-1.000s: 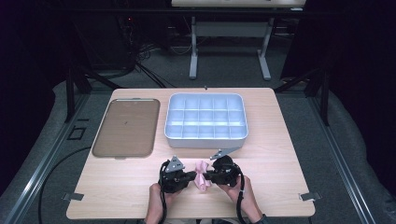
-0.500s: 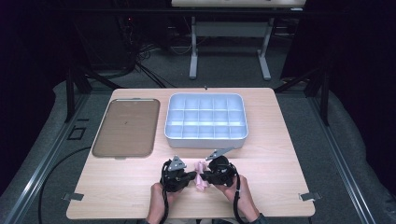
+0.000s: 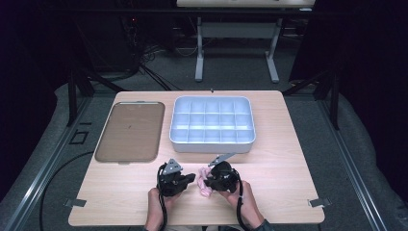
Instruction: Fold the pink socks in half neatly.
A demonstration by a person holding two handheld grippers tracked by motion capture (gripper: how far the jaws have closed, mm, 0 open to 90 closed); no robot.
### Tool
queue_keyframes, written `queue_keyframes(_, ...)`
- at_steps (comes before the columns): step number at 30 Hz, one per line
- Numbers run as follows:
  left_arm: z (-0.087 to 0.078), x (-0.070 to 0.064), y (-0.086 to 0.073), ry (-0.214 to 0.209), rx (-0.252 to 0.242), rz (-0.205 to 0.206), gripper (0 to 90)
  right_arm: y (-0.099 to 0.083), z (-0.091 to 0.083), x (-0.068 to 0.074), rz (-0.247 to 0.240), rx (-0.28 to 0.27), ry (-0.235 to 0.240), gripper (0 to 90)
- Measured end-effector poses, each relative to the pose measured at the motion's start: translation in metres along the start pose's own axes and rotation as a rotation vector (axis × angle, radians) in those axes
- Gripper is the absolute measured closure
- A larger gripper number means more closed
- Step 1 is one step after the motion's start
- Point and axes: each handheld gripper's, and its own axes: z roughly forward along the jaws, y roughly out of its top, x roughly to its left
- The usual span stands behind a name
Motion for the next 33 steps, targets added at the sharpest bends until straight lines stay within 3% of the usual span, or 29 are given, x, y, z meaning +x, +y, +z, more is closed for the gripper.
queue_keyframes(7,-0.001,-0.013,0.023,-0.054,-0.020,0.083,88.1,0.000,0.003,0.002,0.006,-0.015,-0.004,83.5)
queue_keyframes(13,0.015,-0.011,0.031,-0.093,0.011,0.094,87.6,-0.001,0.003,-0.001,0.013,-0.015,0.011,83.4)
queue_keyframes(17,0.024,-0.012,0.033,-0.073,0.040,0.111,87.6,-0.001,0.003,-0.001,0.015,-0.018,0.012,83.4)
queue_keyframes(24,0.035,-0.015,0.033,-0.001,0.087,0.154,88.9,-0.001,0.003,0.001,0.016,-0.016,0.006,83.3)
queue_keyframes(33,0.040,-0.008,0.029,0.012,0.105,0.138,89.6,-0.001,0.003,0.005,-0.006,-0.022,-0.015,81.0)
